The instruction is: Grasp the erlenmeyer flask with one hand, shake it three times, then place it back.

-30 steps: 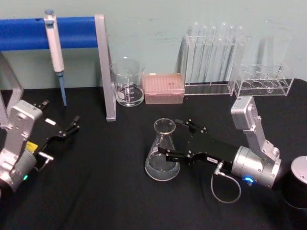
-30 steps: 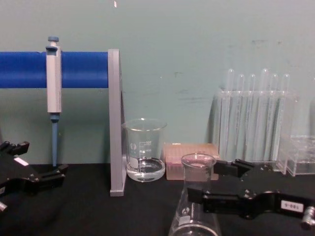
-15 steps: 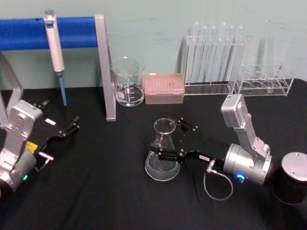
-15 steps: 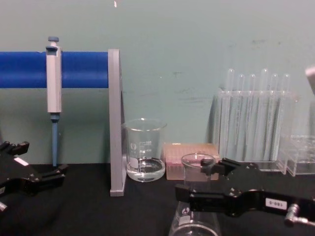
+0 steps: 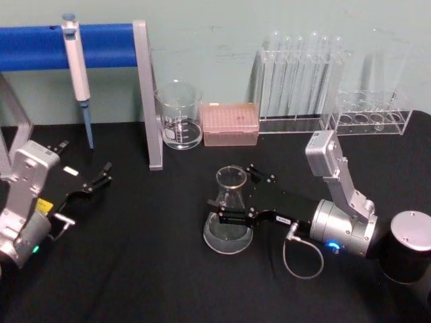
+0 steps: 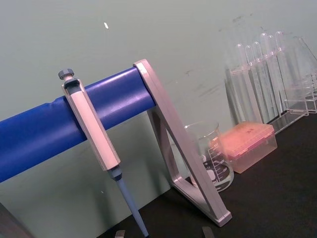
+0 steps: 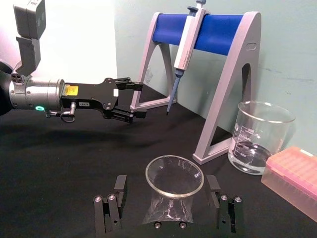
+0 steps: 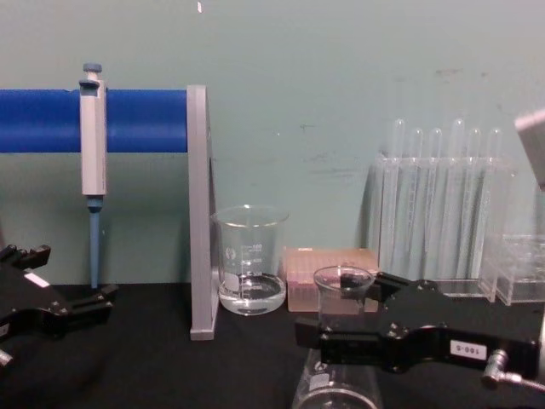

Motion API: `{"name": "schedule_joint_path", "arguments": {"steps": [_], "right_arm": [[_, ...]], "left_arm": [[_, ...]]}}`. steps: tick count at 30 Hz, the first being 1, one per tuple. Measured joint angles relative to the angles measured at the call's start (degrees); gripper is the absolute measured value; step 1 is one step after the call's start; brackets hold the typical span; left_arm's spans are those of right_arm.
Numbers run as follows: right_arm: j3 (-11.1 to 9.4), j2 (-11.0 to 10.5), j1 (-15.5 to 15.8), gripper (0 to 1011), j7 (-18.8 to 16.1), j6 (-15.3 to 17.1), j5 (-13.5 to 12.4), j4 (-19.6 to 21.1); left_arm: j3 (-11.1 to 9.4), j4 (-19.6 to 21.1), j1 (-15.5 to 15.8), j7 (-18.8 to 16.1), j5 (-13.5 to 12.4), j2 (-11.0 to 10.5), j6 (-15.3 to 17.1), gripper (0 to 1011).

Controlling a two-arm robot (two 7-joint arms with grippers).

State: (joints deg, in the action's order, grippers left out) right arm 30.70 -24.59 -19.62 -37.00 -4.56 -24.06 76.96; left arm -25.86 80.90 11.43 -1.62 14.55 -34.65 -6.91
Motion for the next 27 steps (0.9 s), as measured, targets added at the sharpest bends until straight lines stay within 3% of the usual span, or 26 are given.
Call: {"name": "schedule_joint_path", "arguments": {"steps": [17,27], "right_arm": [[0.2,0.0,-0.1,1000,0.1,-0.1,0.4,0.0],[0.1,0.0,-0.1,765,0.1,-0.1,0.2,0.0]], "left_arm": [[0.0,0.0,0.0,0.0,0.0,0.0,0.0,1001],[0.0,0.0,0.0,0.0,0.0,0.0,0.0,1001]]}}
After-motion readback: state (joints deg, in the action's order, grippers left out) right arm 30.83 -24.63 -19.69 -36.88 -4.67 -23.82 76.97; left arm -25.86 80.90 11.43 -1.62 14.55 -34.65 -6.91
